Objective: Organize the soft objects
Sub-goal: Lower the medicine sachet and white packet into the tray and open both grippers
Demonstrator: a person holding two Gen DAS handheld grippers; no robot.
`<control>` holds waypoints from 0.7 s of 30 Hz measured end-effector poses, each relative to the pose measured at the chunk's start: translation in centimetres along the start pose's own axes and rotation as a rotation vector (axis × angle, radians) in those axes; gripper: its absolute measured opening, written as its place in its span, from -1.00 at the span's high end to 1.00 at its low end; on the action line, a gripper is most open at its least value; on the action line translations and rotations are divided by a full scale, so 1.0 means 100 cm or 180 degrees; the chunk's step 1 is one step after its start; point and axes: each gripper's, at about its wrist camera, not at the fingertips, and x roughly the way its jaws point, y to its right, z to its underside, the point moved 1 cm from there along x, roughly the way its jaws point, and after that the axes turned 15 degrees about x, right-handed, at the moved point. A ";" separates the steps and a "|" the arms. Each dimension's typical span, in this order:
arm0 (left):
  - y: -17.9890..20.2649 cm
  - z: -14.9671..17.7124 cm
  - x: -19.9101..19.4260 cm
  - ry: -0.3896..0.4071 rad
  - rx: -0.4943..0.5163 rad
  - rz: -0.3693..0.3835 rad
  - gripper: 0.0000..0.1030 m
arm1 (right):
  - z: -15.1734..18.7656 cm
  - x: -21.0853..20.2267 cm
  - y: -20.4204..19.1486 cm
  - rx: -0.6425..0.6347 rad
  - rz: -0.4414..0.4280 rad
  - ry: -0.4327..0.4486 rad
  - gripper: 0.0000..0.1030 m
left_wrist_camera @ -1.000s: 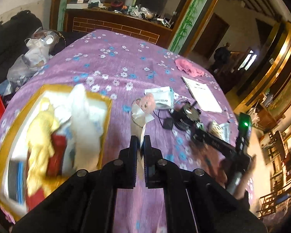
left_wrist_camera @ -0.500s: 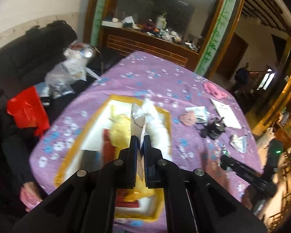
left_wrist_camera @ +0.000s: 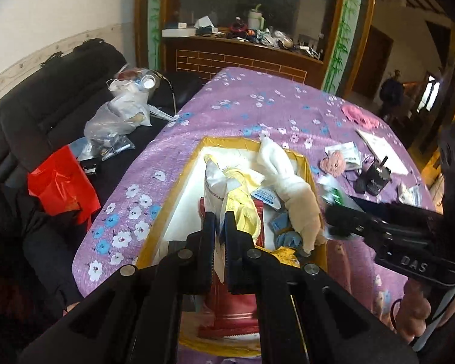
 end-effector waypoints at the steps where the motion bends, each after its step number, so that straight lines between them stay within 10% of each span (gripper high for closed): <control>1: 0.001 0.000 0.004 -0.0037 0.0050 -0.0001 0.93 | -0.003 0.008 -0.005 -0.0024 0.0000 -0.0031 0.32; 9: 0.019 0.001 0.017 -0.0076 0.0527 -0.0122 0.93 | -0.030 0.077 -0.028 -0.0145 0.0156 -0.0140 0.32; 21: 0.011 0.004 0.035 -0.0229 0.0358 0.0641 0.68 | -0.026 0.108 -0.027 -0.0036 0.0059 -0.0224 0.15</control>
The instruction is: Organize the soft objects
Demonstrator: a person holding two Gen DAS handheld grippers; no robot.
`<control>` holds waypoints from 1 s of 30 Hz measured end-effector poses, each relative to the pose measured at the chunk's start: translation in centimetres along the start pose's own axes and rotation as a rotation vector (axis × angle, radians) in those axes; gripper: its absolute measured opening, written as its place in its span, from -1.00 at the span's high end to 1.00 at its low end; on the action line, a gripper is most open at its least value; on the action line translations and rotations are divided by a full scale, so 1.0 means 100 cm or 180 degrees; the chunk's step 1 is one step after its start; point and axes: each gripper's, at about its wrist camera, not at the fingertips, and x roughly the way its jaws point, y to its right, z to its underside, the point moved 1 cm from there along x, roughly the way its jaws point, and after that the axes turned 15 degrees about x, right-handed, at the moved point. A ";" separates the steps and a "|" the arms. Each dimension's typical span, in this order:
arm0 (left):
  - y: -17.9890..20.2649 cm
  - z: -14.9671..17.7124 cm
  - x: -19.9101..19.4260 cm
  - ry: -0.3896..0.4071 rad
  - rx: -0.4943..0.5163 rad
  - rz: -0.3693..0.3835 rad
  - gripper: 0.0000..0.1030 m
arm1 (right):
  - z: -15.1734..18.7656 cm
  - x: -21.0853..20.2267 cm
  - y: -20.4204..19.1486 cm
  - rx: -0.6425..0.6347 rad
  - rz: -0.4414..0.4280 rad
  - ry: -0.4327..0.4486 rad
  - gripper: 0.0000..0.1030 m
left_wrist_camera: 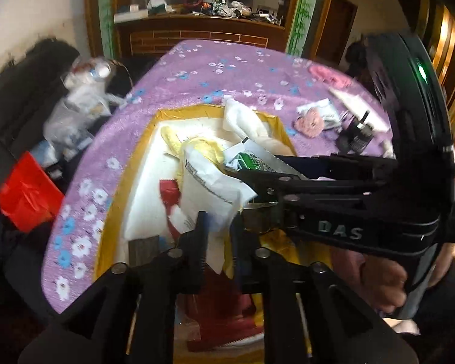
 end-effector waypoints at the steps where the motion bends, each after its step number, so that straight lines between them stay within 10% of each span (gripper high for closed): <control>1: -0.005 0.002 -0.002 0.0014 -0.0107 0.0093 0.49 | 0.000 -0.003 0.001 0.0016 -0.0040 0.0021 0.10; 4: -0.010 0.006 -0.013 0.0146 -0.0284 0.0107 -0.07 | 0.000 -0.013 0.003 0.0029 -0.0119 0.0109 -0.13; 30: 0.130 -0.003 -0.075 0.0185 0.0251 0.0117 -0.07 | 0.110 -0.205 0.124 0.0678 0.0226 0.0557 -0.41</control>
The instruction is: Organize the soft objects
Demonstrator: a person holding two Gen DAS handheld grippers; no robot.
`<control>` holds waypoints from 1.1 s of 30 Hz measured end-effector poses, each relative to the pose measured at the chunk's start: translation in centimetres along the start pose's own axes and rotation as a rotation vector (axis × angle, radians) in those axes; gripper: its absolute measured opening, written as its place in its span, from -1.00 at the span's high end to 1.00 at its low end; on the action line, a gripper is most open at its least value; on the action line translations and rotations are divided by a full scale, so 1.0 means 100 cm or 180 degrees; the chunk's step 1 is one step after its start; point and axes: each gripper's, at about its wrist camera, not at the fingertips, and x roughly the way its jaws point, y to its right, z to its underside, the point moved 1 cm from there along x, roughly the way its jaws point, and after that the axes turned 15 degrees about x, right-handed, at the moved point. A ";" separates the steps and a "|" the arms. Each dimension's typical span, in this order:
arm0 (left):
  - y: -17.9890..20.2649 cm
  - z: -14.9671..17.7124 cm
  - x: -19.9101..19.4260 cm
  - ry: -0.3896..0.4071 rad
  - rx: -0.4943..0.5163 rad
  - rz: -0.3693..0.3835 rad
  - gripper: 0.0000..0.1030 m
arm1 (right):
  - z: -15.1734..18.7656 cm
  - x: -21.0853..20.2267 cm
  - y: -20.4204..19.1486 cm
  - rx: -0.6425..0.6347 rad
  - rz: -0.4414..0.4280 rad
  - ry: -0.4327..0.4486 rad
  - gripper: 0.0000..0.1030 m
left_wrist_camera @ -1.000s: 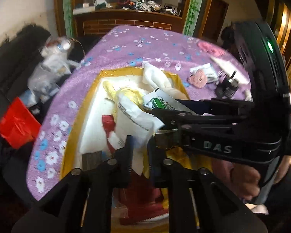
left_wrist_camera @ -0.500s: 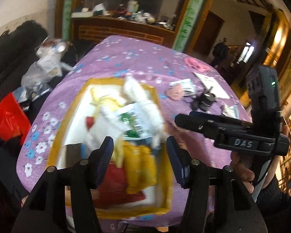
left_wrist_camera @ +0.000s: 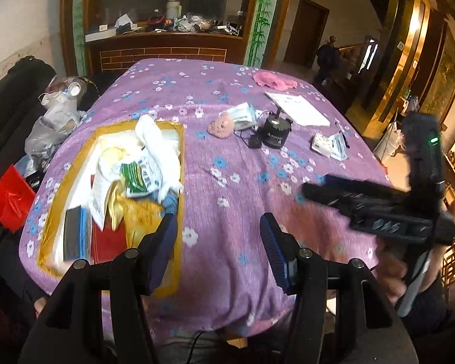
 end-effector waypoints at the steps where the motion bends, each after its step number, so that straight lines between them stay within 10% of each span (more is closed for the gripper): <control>1: 0.000 0.003 -0.001 -0.0038 -0.0042 -0.0029 -0.07 | 0.002 -0.013 0.003 -0.0023 0.0072 0.0053 -0.43; 12: 0.004 0.029 -0.025 -0.0154 -0.0072 -0.0305 -0.07 | 0.028 -0.107 0.011 -0.0192 0.0657 0.0364 -0.51; 21: -0.028 0.055 -0.033 -0.0110 -0.0702 -0.0359 -0.07 | 0.041 -0.134 0.027 0.0069 0.0660 0.0415 -0.51; 33: -0.019 0.008 0.020 -0.0122 -0.0348 0.0132 -0.14 | 0.018 -0.096 0.079 0.0468 0.0744 0.0344 -0.52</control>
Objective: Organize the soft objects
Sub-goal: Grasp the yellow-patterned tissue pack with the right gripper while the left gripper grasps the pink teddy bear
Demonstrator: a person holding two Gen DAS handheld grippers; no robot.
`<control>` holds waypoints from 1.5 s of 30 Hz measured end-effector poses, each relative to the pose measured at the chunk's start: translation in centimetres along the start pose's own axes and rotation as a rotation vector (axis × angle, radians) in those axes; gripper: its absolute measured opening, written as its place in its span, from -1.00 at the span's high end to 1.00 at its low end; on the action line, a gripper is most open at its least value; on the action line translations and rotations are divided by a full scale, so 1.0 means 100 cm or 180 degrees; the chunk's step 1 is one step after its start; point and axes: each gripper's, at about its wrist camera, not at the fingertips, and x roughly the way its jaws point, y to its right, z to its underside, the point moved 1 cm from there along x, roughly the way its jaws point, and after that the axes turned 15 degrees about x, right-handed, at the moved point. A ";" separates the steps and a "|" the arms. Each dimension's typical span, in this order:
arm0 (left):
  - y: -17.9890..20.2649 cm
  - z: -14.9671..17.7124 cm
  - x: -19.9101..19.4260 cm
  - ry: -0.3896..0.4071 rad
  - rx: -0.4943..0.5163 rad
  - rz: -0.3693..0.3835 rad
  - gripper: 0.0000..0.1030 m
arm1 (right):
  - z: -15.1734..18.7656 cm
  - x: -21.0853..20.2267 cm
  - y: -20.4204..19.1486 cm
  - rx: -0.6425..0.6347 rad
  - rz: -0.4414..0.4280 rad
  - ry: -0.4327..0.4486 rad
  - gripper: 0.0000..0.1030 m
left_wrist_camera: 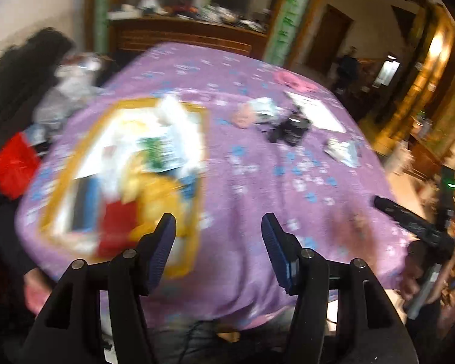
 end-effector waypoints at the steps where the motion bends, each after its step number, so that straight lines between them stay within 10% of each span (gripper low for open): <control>1: 0.003 -0.007 0.009 -0.0039 0.0025 0.0020 -0.16 | -0.005 0.010 0.000 0.0028 0.0003 -0.0023 -0.52; 17: 0.002 -0.129 0.159 -0.0609 0.0055 0.0203 -0.15 | -0.142 0.150 0.027 0.0582 0.0273 -0.0005 -0.51; 29: -0.019 -0.164 0.204 -0.0791 -0.0035 0.0109 -0.15 | -0.166 0.221 0.057 0.0978 0.0479 -0.0065 -0.49; 36: -0.013 -0.177 0.228 -0.0853 0.0046 0.0026 -0.15 | -0.153 0.230 0.045 0.0742 0.0631 0.0316 0.45; 45: -0.011 -0.185 0.274 -0.0962 -0.0037 -0.0034 -0.13 | -0.139 0.227 0.032 0.0521 0.0468 0.0405 0.98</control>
